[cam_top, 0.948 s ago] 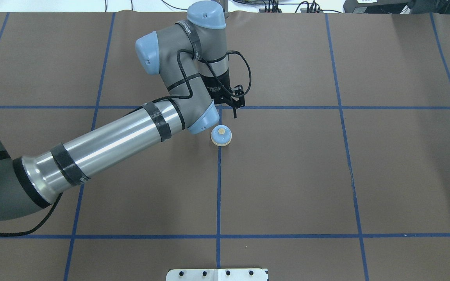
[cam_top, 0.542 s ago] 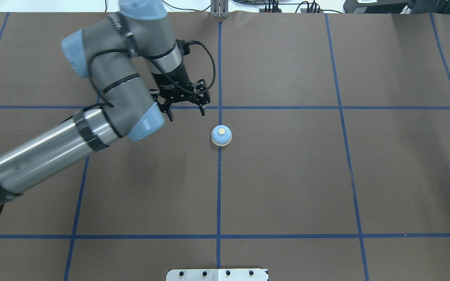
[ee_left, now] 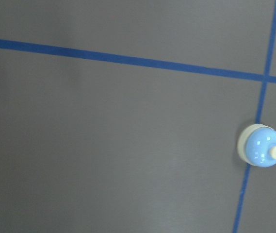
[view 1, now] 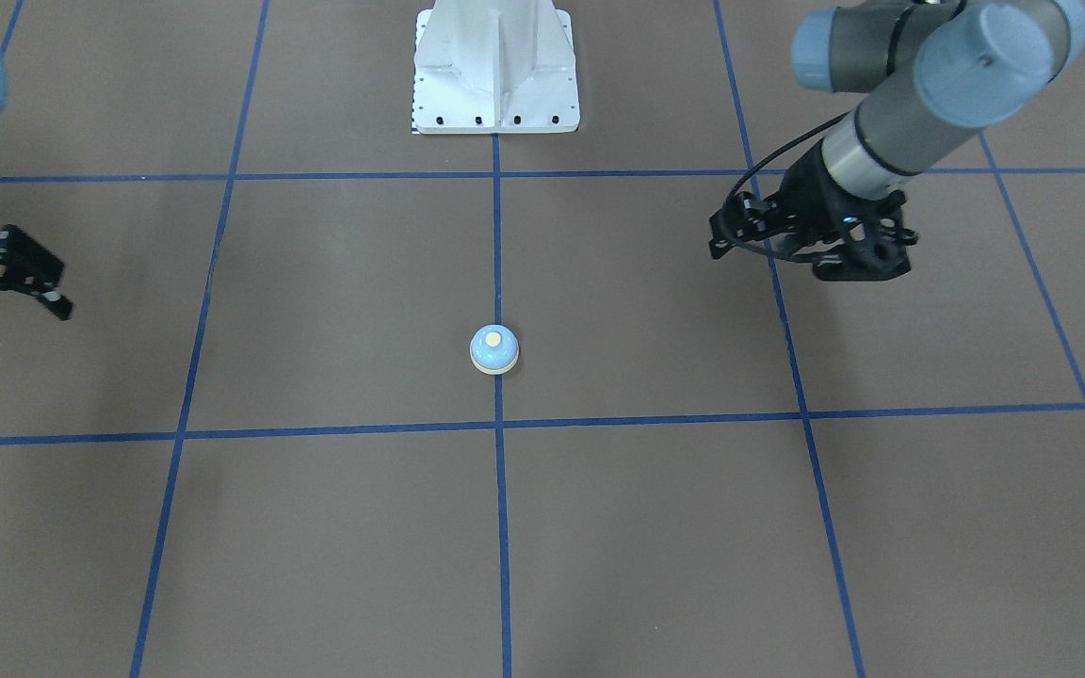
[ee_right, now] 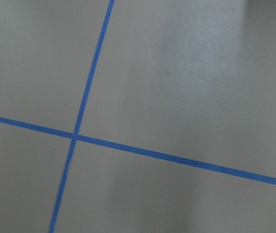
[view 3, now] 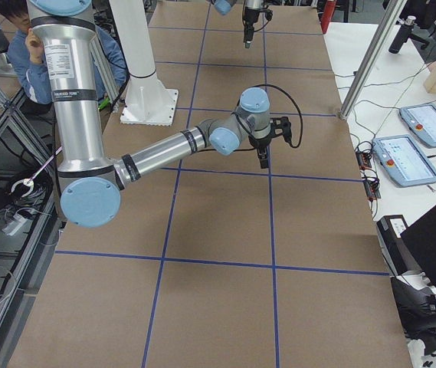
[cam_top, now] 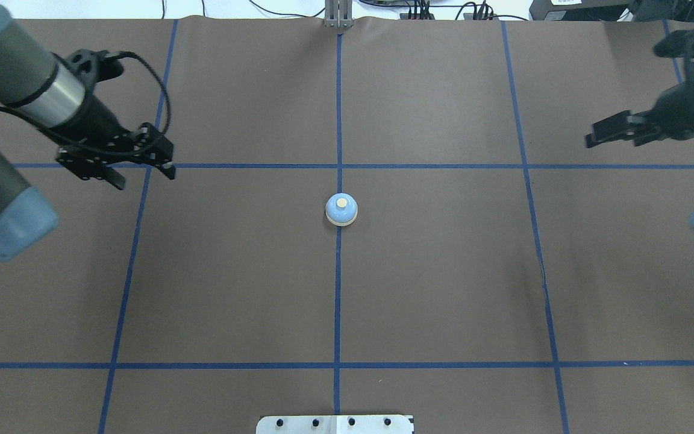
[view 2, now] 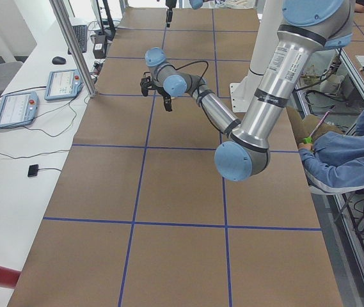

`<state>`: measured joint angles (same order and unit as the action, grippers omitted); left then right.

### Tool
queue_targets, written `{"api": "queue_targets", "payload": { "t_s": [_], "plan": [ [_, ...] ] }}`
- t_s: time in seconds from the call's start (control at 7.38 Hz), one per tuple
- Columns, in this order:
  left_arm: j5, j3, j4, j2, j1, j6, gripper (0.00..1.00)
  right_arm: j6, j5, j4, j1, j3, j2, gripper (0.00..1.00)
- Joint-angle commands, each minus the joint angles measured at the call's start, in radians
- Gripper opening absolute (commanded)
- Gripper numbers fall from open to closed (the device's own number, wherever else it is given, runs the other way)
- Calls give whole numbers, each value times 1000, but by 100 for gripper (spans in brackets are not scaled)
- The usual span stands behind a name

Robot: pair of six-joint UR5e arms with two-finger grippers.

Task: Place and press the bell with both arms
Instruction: 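Open the left gripper and withdraw it while the right arm moves in, then move the right gripper over the top of the bell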

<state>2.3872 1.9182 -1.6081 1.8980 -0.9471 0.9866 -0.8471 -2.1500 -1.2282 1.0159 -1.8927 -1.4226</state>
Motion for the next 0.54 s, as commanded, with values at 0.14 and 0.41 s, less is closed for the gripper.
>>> {"api": "queue_targets", "payload": {
  "t_s": [0.14, 0.41],
  "plan": [
    [7, 64, -21, -227, -145, -314, 92, -323, 310, -254, -394, -2, 292, 90],
    [7, 68, -20, -261, -179, -379, 92, -352, 352, -343, -480, 126, 469, 21]
  ]
}}
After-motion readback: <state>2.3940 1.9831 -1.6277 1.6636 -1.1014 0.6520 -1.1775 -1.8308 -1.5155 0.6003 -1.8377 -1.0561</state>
